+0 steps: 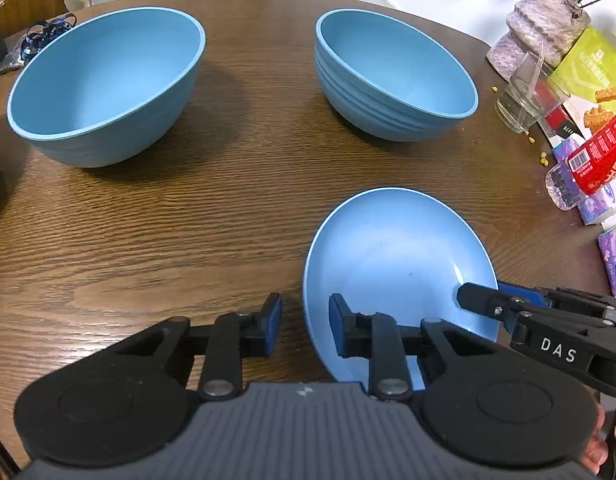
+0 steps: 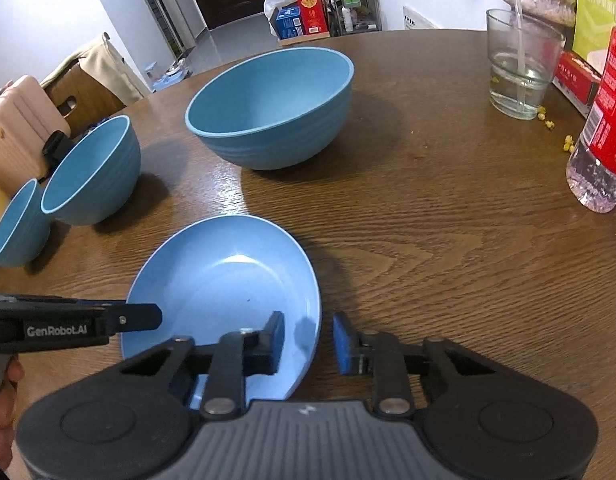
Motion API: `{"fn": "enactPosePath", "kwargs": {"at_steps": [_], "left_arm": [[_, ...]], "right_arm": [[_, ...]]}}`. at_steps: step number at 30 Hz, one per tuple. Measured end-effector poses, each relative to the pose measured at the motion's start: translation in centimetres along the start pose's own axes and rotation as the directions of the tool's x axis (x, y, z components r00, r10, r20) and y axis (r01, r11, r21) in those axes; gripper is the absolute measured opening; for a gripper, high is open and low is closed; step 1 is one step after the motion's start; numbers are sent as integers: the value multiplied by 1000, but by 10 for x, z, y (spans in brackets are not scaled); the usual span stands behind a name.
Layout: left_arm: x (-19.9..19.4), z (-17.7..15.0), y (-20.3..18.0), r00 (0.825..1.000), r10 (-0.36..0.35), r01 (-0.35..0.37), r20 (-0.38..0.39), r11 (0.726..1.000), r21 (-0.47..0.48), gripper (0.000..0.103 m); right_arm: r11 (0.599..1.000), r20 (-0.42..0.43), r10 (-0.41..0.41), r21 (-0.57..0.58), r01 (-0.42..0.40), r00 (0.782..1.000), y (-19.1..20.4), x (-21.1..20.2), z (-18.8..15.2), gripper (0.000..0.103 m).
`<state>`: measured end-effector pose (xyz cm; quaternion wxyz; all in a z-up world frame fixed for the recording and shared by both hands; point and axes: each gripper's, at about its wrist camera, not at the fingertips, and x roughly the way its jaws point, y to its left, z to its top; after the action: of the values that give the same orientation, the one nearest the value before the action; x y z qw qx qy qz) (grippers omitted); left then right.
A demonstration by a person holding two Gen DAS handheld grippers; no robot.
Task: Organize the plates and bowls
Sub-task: 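Close the left gripper on the small blue plate rim while the right gripper pinches it too, then carry the small blue plate with both grippers toward the stacked plates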
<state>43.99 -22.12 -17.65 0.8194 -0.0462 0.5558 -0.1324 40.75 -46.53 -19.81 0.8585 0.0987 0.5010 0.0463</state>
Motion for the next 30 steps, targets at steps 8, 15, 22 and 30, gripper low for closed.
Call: {"fn": "enactPosePath", "kwargs": {"at_steps": [8,15,22,30], "left_arm": [[7,2,1,1000,-14,14,-12,1000,-11,16],[7,0,-3,1000,5,-5,-1,1000,5,16],[5,-2,1,1000,-2,2,3,1000,-21,16],[-6,-7,8,1000,3,-2,19,999,-33,16]], "right_arm": [[1000,-8,28,13,-28,1000,0,5,-2,13],[999,-2,34,26,-34,999,0,6,-5,12],[999,21,32,18,-32,999,2,1,-7,11],[999,37,42,-2,-42,998,8,-5,-9,11]]}}
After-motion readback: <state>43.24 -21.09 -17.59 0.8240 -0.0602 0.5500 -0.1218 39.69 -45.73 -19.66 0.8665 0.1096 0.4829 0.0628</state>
